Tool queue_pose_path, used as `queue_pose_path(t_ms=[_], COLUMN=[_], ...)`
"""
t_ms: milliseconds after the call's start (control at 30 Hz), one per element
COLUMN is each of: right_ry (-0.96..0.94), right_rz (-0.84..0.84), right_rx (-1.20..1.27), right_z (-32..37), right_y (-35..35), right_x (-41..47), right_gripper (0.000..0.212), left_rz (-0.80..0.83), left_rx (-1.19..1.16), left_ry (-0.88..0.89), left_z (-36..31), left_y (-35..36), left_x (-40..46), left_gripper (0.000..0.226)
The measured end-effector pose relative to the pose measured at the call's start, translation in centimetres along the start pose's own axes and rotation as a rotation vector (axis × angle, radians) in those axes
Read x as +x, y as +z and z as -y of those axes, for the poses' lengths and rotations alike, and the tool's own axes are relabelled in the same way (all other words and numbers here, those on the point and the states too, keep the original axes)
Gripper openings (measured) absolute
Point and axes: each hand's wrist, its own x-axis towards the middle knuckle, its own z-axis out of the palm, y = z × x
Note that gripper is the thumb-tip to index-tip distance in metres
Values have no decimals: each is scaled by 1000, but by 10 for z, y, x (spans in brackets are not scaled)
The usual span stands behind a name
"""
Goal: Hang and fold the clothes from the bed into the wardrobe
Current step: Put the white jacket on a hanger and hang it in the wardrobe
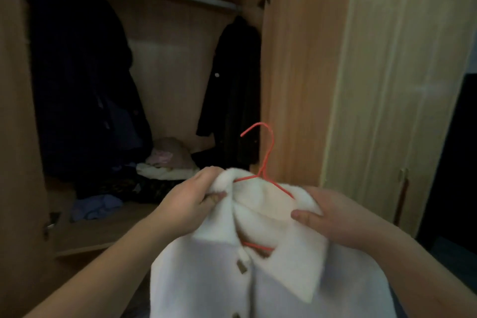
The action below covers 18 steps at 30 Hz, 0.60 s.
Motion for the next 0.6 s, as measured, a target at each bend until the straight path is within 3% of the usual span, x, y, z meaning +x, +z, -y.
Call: queue_pose_path(t_ms=[167, 267, 467, 600], right_ry=[-24, -2, 1, -9], right_rz=[-172, -250, -377, -450], right_rx=[90, 95, -43, -101], right_z=[44, 58, 76, 78], right_y=[33, 42, 45, 36], right_x=[96, 149, 243, 304], right_gripper=[28, 17, 22, 22], left_rz=[-88, -146, -240, -299], left_rx=[14, 157, 345, 432], left_ry=[-46, -53, 44, 10], left_z=[87, 123, 178, 201], left_y=[-62, -89, -120, -143], left_x=[44, 76, 135, 176], left_gripper=[34, 43, 59, 65])
